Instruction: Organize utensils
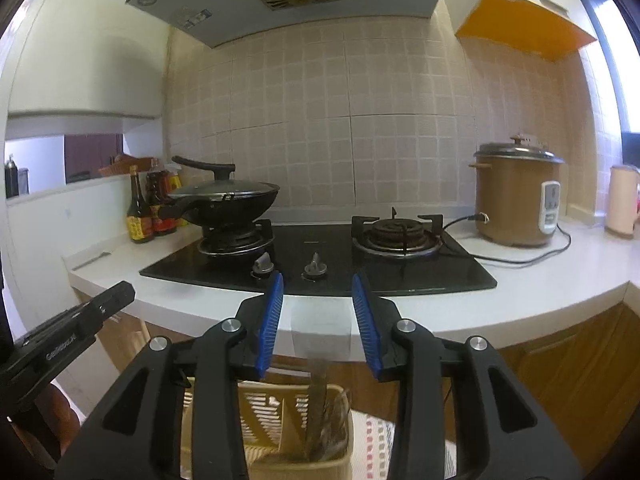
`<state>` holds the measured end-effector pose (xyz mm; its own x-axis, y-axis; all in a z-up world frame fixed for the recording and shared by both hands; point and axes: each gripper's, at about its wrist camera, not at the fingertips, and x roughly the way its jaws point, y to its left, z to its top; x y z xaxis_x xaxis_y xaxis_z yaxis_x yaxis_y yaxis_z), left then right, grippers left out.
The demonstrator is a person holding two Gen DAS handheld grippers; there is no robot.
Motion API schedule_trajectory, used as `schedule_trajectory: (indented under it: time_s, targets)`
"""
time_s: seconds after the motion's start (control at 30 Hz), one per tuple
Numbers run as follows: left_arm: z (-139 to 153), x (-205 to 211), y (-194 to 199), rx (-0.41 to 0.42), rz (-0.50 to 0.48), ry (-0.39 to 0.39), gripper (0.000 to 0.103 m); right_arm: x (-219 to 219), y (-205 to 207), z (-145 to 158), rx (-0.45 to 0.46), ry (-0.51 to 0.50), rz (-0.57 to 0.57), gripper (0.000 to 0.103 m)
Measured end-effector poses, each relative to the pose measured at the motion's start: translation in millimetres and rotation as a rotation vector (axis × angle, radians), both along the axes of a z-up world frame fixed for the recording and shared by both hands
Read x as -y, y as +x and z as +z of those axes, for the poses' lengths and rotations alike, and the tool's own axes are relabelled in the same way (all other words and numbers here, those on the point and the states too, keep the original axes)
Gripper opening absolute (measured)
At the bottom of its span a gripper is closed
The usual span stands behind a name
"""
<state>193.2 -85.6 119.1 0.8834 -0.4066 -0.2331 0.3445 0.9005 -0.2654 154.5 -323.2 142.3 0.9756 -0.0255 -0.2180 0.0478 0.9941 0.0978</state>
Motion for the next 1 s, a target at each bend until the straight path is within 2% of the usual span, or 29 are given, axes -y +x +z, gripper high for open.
schedule_trajectory:
  time_s: [0.03, 0.07, 0.27, 0.43, 0.53, 0.73, 0.97, 1.0]
  targets:
    - [2.7, -3.0, -7.2, 0.007, -0.001, 0.0, 0.04, 1.2, -3.4, 2.0, -0.001, 0.007, 0.003, 0.04]
    - [5.0, -4.9, -12.7, 0.014, 0.0, -0.001, 0.045, 2.3, -9.5, 4.3, 0.0, 0.015, 0.005, 0.046]
    - [27.4, -22.2, -57.9, 0.06, -0.022, 0.002, 0.052, -3.0, -54.5, 18.0, 0.027, -0.005, 0.009, 0.047]
    - [37.3, -34.7, -102.3, 0.091, -0.021, 0.028, 0.067, -12.7, -98.2, 24.1, 0.036, -0.025, 0.014, 0.047]
    - [36.6, -36.2, -125.7, 0.089, 0.001, 0.086, 0.077, -19.4, -119.8, 19.9, 0.011, -0.032, 0.017, 0.047]
    - [22.9, -44.5, -162.8, 0.068, 0.052, 0.138, 0.082, -31.0, -158.0, 1.9, -0.027, -0.037, 0.005, 0.047]
    - [6.4, -48.9, -200.8, 0.108, 0.167, 0.186, 0.089, -36.9, -187.1, -19.1, -0.038, -0.04, -0.012, 0.047]
    - [5.1, -49.1, -203.7, 0.114, 0.17, 0.184, 0.091, -37.8, -189.0, -21.8, -0.036, -0.045, -0.017, 0.051]
